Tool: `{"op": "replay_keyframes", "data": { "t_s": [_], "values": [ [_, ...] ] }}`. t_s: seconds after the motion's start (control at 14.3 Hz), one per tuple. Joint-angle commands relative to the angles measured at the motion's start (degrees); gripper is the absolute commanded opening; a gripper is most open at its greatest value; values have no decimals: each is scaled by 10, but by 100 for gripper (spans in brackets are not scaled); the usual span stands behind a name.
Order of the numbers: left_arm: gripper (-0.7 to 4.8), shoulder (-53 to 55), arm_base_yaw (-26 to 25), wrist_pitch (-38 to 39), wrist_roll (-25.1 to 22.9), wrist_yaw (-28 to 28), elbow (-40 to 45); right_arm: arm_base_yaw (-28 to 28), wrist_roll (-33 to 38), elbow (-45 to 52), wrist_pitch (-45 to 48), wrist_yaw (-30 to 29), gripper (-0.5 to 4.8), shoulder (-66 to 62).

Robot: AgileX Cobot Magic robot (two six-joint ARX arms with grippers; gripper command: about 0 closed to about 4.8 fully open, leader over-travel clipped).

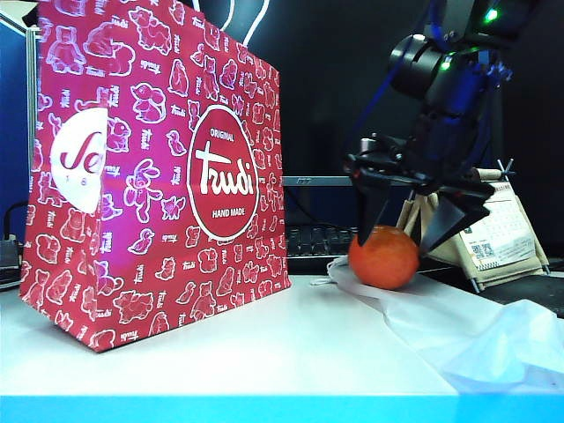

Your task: Open the paper bag and put two oranges into the paper bag.

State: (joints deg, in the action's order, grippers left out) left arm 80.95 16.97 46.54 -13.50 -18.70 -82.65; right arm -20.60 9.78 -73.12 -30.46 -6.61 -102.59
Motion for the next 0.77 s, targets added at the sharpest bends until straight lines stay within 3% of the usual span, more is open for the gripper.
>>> {"op": "replay_keyframes", "data": {
  "t_s": [0.07,0.42,0.56,0.77],
  "values": [
    [-5,-4,0,-3,-2,-3,-3,0,6,2,25,-10,431,-36],
    [-5,-4,0,-3,-2,10,-3,0,20,2,82,-13,431,-39],
    [-5,-4,0,-3,-2,10,-3,-1,44,2,116,-50,431,-39],
    [-5,-4,0,-3,-2,10,-3,-1,67,2,132,-56,425,-51]
  ]
}}
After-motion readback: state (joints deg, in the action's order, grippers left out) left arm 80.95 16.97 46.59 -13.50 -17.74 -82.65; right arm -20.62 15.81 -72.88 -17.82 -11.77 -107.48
